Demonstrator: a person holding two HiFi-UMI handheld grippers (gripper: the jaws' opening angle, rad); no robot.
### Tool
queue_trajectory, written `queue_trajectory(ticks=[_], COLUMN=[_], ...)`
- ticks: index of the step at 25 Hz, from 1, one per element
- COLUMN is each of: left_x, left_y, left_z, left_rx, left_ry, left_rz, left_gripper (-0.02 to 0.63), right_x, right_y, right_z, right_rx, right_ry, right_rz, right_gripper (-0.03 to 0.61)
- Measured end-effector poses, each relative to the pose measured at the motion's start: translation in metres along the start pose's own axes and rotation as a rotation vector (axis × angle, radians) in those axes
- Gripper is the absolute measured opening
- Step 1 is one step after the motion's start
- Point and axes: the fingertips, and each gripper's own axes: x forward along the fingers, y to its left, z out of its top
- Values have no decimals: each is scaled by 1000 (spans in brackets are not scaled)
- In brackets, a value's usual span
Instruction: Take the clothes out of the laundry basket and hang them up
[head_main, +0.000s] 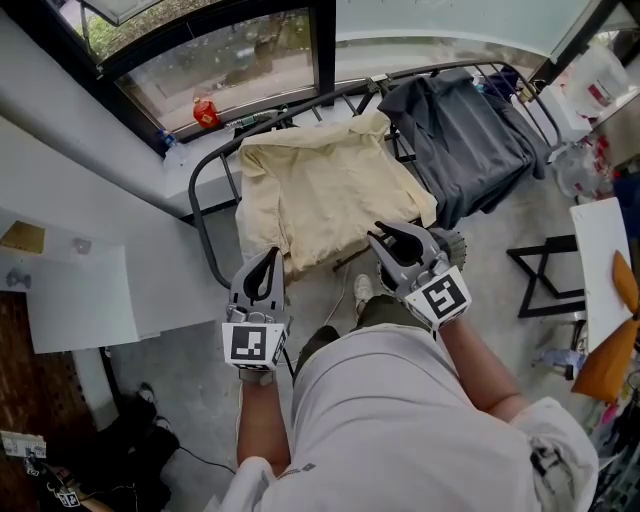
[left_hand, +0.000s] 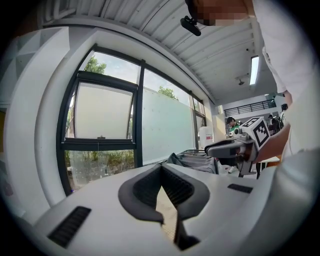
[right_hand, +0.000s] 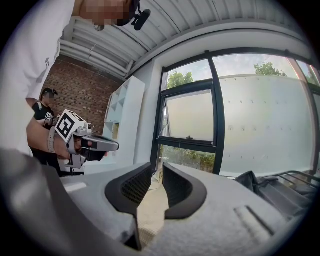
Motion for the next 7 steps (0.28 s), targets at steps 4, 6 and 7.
queue_trajectory(ticks=[4, 6, 7], left_x=[8, 11, 13], left_y=[-5, -8, -9], left_z=[-6, -7, -7], left_rx=[8, -2, -7], left_ry=[35, 41, 43], left_rz=[-10, -19, -24], left_gripper=[0, 0, 0], right_x=[-1, -2, -2], right_y=[-8, -12, -14], right_z=[-4, -6, -7], right_rx=[6, 6, 6], right_ry=[5, 7, 8], right_rz=[-10, -12, -12], right_gripper=[74, 74, 74])
